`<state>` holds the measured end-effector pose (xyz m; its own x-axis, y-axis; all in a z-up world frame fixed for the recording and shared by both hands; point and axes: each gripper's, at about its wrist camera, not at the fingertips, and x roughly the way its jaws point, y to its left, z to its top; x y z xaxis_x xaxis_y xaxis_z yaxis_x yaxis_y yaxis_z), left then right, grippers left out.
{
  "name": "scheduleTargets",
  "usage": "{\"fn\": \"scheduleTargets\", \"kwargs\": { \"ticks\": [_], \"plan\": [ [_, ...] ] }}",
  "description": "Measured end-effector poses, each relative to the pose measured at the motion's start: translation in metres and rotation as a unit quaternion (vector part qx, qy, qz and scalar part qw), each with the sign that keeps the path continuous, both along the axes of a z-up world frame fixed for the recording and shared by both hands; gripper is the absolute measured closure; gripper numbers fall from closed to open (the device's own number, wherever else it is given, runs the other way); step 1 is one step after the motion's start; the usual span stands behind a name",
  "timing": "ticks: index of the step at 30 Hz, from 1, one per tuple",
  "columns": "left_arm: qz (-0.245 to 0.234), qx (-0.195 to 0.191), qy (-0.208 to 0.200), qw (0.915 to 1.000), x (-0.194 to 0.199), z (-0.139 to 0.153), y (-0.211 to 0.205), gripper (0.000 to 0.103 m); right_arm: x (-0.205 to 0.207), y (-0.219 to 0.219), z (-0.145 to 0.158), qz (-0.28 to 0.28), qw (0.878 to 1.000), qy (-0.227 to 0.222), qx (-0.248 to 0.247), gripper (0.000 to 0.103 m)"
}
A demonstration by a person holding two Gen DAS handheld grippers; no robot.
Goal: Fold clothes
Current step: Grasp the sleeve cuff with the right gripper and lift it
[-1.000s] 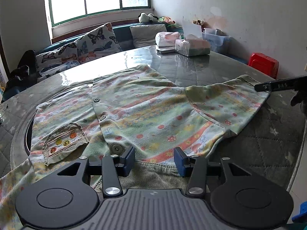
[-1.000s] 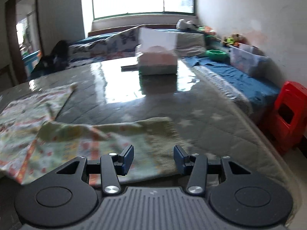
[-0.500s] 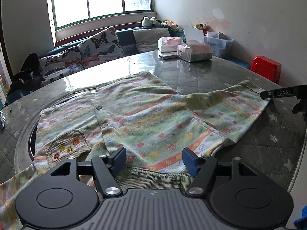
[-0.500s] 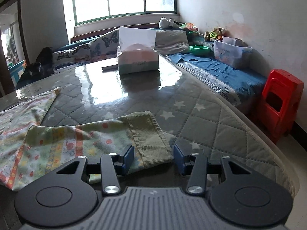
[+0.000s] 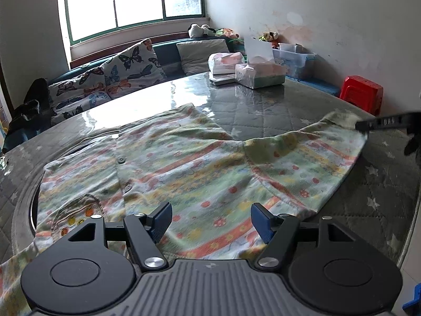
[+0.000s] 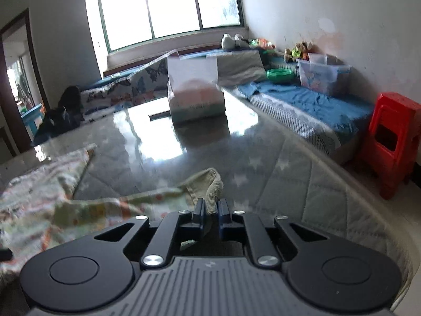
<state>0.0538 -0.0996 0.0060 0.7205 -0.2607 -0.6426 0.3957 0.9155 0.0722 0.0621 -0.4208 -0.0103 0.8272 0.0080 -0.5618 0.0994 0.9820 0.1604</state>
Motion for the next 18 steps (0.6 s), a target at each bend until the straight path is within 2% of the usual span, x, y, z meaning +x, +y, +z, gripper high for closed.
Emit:
{"fn": "scheduleTargets", "kwargs": {
  "ticks": [5,13,18],
  "plan": [
    [-0.016,0.007,0.008,0.9998,0.002,-0.008,-0.014,0.034,0.005,0.002,0.021,0.013,0.999,-0.029,-0.005,0.095],
    [-0.034,0.015,0.009,0.9993,0.002,-0.015,-0.03,0.034,0.01,0.006,0.023,0.016,1.0,-0.022,-0.007,0.095],
    [-0.022,0.0,-0.003,0.9997,0.0,-0.003,-0.017,0.034,0.004,0.021,0.052,0.045,0.998,-0.045,-0.017,0.095]
  ]
}}
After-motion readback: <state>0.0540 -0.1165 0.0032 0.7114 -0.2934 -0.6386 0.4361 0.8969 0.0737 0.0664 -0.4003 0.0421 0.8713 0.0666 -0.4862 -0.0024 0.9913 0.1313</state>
